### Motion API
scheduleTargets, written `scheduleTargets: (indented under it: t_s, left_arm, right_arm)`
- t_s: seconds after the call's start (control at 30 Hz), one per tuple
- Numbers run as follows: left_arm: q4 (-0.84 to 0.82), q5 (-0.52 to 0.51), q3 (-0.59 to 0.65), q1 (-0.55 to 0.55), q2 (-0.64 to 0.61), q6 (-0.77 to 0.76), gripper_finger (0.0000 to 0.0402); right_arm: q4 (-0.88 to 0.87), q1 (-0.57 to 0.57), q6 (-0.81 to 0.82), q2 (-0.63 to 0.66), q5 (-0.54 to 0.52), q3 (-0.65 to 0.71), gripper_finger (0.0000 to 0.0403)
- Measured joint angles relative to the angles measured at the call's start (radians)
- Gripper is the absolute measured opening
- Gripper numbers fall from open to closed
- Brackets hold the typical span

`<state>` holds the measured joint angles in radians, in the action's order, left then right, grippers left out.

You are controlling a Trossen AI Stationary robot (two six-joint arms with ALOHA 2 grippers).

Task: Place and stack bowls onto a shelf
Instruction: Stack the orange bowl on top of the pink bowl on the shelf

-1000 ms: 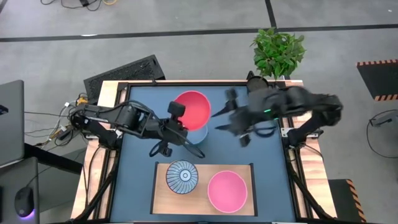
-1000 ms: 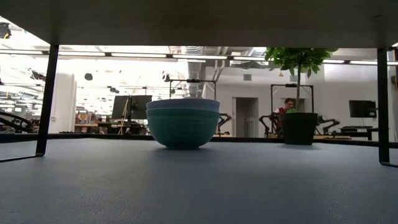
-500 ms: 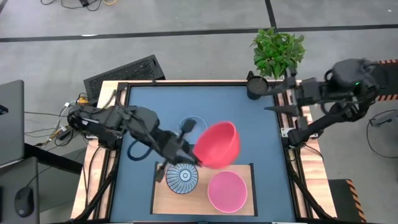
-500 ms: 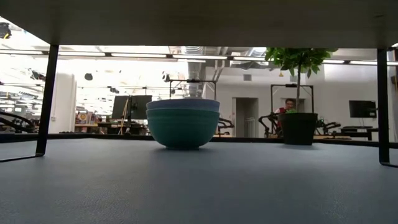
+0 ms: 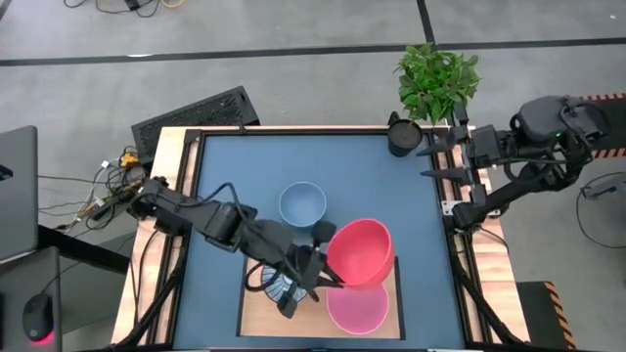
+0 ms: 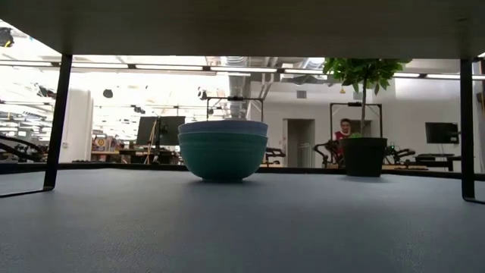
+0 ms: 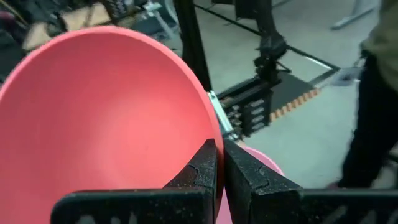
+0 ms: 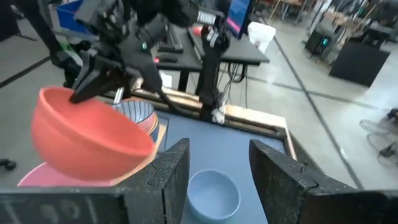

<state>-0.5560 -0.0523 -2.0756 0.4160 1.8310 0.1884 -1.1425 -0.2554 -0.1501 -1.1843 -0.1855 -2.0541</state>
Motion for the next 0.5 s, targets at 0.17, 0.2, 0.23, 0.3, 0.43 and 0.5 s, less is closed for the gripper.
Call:
scheduleTargets:
  t_s: [0.17, 0.2, 0.23, 0.3, 0.43, 0.5]
  left_arm:
    - [-0.032, -0.042, -0.009, 0.024, 0.032, 0.001, 0.0]
    - [-0.039, -0.038, -0.008, 0.028, 0.04, 0.001, 0.0]
    - [-0.06, -0.028, -0.007, 0.034, 0.052, 0.001, 0.0]
    - [-0.071, -0.012, -0.019, 0.035, 0.085, 0.023, 0.0]
    - [-0.127, -0.014, -0.082, 0.047, 0.143, 0.061, 0.0]
    - [-0.184, -0.014, -0.132, 0.053, 0.173, 0.061, 0.0]
  right_arm:
    - [-0.044, 0.001, 0.032, 0.0, 0.0, 0.0, 0.0191]
    - [-0.047, 0.001, 0.037, 0.0, 0.0, 0.0, 0.0191]
    - [-0.05, 0.001, 0.038, 0.0, 0.0, 0.0, 0.0191]
    - [-0.057, 0.001, 0.039, 0.0, 0.0, 0.0, 0.0191]
    - [-0.06, 0.001, 0.038, 0.0, 0.0, 0.0, 0.0191]
    - [-0.067, 0.002, 0.038, 0.0, 0.0, 0.0, 0.0191]
